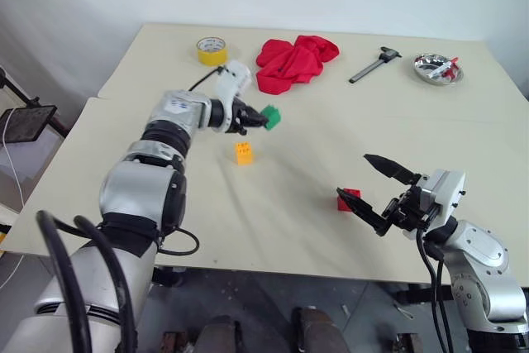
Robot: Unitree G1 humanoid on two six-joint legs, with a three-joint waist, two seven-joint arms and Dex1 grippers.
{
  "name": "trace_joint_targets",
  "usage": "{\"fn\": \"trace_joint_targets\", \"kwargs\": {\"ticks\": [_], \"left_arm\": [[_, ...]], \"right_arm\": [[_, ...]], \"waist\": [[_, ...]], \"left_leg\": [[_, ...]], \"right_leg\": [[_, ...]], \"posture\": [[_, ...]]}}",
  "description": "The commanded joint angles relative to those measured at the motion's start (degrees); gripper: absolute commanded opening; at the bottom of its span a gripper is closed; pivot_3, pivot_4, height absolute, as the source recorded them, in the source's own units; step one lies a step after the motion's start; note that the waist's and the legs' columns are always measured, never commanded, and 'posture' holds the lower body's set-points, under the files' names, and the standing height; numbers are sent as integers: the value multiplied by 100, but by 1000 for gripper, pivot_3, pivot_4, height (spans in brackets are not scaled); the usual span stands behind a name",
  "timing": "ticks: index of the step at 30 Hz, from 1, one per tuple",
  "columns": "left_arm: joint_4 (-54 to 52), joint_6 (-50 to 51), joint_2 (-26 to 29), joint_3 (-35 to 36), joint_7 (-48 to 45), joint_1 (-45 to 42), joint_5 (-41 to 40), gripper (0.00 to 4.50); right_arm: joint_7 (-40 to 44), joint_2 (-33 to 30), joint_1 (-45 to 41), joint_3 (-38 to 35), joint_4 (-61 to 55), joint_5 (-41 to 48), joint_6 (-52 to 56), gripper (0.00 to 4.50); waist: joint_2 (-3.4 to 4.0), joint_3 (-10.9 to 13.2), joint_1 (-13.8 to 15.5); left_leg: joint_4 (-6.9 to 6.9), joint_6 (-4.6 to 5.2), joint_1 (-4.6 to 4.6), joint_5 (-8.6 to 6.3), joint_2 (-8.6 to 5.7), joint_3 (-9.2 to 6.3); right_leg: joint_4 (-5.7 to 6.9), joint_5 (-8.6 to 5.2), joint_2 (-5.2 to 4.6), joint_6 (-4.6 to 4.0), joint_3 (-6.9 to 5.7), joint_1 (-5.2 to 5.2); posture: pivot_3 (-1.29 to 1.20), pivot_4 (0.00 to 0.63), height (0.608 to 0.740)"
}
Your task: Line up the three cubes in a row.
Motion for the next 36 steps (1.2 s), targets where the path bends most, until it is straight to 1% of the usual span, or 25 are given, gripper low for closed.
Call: {"fn": "trace_joint_targets", "kwargs": {"ticks": [1,5,7,8,10,12,14,15,16,18,21,23,25,30,33,36], "left_arm": [[-415,-317,414,526,-753,44,-597,1572],[-895,-283,948,819,-1624,526,-1026,1572],[-1640,-232,1224,883,-2104,1263,-1262,1572],[-2049,-189,1293,922,-2182,1643,-1385,1572],[-2952,-57,1326,986,-2075,2479,-1597,1572],[-3652,129,1316,1011,-1791,3058,-1725,1572],[-4525,174,1442,911,-1742,3958,-1712,1572],[-4851,198,1491,869,-1713,4271,-1713,1572],[-5214,299,1569,863,-1678,4664,-1728,1572],[-5808,375,1847,713,-1829,5358,-1661,1572],[-6275,282,2193,482,-1914,5911,-1550,1572],[-6496,227,2321,305,-1878,6048,-1480,1572],[-6636,300,2321,189,-1775,6053,-1498,1572],[-6652,81,2230,76,-1547,5923,-1520,3083],[-6440,-132,2348,159,-1651,5846,-1600,3977],[-6302,-222,2547,264,-1894,5778,-1747,3977]], "right_arm": [[-8,16,0,-56,-133,33,-137,4500],[24,-3,18,-65,-116,65,-140,4500],[69,-9,-6,-29,-71,81,-129,4500],[92,-12,-20,-9,-50,88,-122,4500],[117,-8,-51,25,-24,94,-109,4500],[137,-10,-62,37,-16,102,-98,4500],[151,-33,-37,36,-64,133,-54,4500],[155,-46,-27,29,-79,150,-39,4500],[160,-68,3,15,-106,174,-14,4500],[173,-106,71,-12,-145,201,14,4500],[171,-119,127,-35,-177,225,38,4500],[162,-109,149,-20,-190,224,40,4500],[150,-82,156,25,-207,221,53,4500],[135,-51,166,108,-255,237,84,4500],[211,-130,185,119,-293,291,127,4500],[468,-349,249,96,-373,322,170,4500]], "waist": [[1,0,-57],[3,-2,-110],[6,-3,-124],[7,-4,-160],[7,-4,-206],[4,-2,-204],[1,-2,-202],[1,-2,-203],[1,-2,-204],[1,-3,-208],[1,-2,-207],[1,-2,-171],[2,-3,-137],[4,-3,-122],[3,-3,-128],[6,-2,-135]], "left_leg": [[0,0,0,0,0,-1],[1,0,6,0,2,0],[8,0,8,0,4,-3],[8,0,11,0,13,-2],[12,0,12,0,27,-8],[18,0,12,-1,27,-10],[33,3,0,-2,27,-22],[32,5,0,-3,26,-21],[32,6,2,-4,22,-23],[30,8,2,-5,19,-21],[28,14,5,-8,18,-21],[31,17,6,-9,15,-24],[34,23,11,-12,11,-28],[32,31,16,-17,7,-24],[31,34,14,-19,7,-23],[31,36,14,-20,7,-20]], "right_leg": [[1,0,0,0,-1,0],[14,0,0,0,0,0],[24,0,-1,0,0,1],[28,0,-4,0,3,1],[35,0,-11,-1,4,1],[39,0,-22,-1,5,2],[41,0,-30,-1,-3,2],[41,0,-41,-1,-1,3],[43,0,-76,-1,0,4],[42,0,-80,-1,-12,4],[36,0,-82,-2,-20,9],[29,0,-85,-2,-34,18],[26,-1,-94,-3,-54,30],[26,0,-100,-3,-114,34],[25,0,-100,-3,-124,33],[22,0,-99,-3,-130,33]], "posture": [[0,150,740],[0,150,740],[0,150,740],[0,150,740],[0,150,740],[0,150,740],[0,150,740],[0,150,740],[0,150,740],[0,150,740],[0,150,740],[0,150,740],[0,150,740],[0,150,740],[0,150,740],[0,150,740]]}}
